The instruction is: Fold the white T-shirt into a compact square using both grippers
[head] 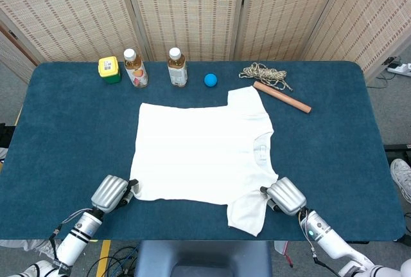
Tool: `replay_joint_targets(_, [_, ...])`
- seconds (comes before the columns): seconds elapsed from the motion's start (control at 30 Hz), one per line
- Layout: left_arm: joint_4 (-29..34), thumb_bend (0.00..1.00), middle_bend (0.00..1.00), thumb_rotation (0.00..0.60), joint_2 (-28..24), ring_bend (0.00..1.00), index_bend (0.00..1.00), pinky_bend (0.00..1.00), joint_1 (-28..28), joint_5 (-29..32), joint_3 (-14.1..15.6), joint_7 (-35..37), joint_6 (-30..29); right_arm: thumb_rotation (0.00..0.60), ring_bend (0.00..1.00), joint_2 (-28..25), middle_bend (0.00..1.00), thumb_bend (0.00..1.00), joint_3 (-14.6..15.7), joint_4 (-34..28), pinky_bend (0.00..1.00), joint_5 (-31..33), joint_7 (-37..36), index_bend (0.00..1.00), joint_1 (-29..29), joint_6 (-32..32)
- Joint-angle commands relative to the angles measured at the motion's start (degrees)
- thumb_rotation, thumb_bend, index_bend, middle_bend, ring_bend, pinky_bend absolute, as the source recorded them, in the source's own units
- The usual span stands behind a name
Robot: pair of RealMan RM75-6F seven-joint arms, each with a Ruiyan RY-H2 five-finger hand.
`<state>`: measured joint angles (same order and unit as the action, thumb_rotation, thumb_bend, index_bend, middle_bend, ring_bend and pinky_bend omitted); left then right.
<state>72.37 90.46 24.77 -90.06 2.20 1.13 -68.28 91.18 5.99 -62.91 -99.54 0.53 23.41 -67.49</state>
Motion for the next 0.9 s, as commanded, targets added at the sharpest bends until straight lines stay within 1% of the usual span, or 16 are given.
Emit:
replay_joint_targets(0.03, [-0.2, 0.58, 0.95, 0.6, 0.1, 0.86, 0.57, 1.0, -0.1, -0.2, 0.0, 0.5, -0.2, 0.6, 0.99, -0.1, 0.94, 0.5, 0.1, -0.1, 1.0, 0.3, -0.2, 0.63, 0.0, 0.3])
replay_joint_targets(0.2, [0.5, 0.58, 0.95, 0.6, -0.4, 0.86, 0.58, 1.0, -0.3, -0.2, 0.3, 4.1, -0.4, 0.6, 0.99, -1.1, 0.95, 0.52, 0.4, -1.5, 1.0, -0.2, -0.5, 0.69, -0.3, -1.6])
replay_joint_targets(0.27, [1.4, 0.58, 0.95, 0.6, -1.0, 0.86, 0.58, 1.0, -0.4, -0.4, 0.3, 6.3, -0.8, 0.6, 0.99, -1.9, 0.96, 0.53, 0.4, -2.7, 1.0, -0.5, -0.6, 0.71, -0.4, -2.7])
replay_joint_targets(0.43, [3.3, 0.58, 0.95, 0.6, -3.1, 0.86, 0.59, 1.0, -1.0, -0.9, 0.6, 9.3, -2.1, 0.6, 1.0, -4.9, 0.97, 0.55, 1.1, -7.3, 1.0, -1.7, -0.9, 0.75, -1.3, -5.8])
replay_joint_targets(0.77, [8.5, 0.58, 0.95, 0.6, -8.6, 0.86, 0.6, 1.0, -3.2, -2.1, 2.5, 15.5, -4.7, 0.6, 1.0, -10.9, 0.98, 0.57, 2.3, -14.9, 1.0, -4.6, -0.9, 0.78, -2.4, -10.7])
replay_joint_targets(0.9, [10.3, 0.58, 0.96, 0.6, -10.6, 0.86, 0.6, 1.0, -4.8, -2.8, 3.6, 17.8, -6.8, 0.6, 1.0, -13.6, 0.99, 0.57, 3.6, -16.9, 1.0, -6.3, -2.5, 0.79, -2.7, -12.0])
